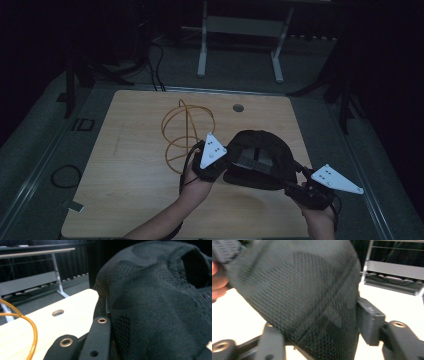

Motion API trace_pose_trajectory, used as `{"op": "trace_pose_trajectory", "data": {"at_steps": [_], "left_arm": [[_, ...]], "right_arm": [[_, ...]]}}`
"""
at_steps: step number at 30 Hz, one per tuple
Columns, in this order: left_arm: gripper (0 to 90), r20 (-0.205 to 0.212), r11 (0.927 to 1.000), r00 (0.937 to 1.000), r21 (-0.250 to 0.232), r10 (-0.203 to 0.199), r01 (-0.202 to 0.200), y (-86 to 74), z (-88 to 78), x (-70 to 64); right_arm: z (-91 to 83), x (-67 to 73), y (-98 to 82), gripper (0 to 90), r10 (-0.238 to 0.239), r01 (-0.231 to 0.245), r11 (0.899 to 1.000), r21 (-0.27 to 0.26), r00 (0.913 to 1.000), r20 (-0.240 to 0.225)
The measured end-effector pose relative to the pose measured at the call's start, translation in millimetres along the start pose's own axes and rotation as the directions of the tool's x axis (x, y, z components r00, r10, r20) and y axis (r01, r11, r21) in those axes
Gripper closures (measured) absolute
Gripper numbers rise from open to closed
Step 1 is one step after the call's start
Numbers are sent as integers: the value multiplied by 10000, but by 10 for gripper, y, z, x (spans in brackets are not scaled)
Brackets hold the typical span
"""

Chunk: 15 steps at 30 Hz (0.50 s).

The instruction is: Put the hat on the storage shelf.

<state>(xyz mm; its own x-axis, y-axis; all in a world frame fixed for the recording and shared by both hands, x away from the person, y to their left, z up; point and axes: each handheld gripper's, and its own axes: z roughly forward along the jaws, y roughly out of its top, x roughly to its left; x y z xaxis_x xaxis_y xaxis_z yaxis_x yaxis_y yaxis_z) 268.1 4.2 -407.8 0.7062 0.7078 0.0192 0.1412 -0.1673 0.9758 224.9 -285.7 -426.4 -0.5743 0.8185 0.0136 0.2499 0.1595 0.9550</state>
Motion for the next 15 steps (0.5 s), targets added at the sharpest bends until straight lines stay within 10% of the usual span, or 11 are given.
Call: {"op": "trace_pose_trajectory", "data": {"at_steps": [15], "left_arm": [[891, 77, 9985, 9984, 57, 552, -553, -16, -8, 28]], "right_arm": [[-325, -47, -269, 261, -178, 293, 9977, 619, 9837, -1791]]}}
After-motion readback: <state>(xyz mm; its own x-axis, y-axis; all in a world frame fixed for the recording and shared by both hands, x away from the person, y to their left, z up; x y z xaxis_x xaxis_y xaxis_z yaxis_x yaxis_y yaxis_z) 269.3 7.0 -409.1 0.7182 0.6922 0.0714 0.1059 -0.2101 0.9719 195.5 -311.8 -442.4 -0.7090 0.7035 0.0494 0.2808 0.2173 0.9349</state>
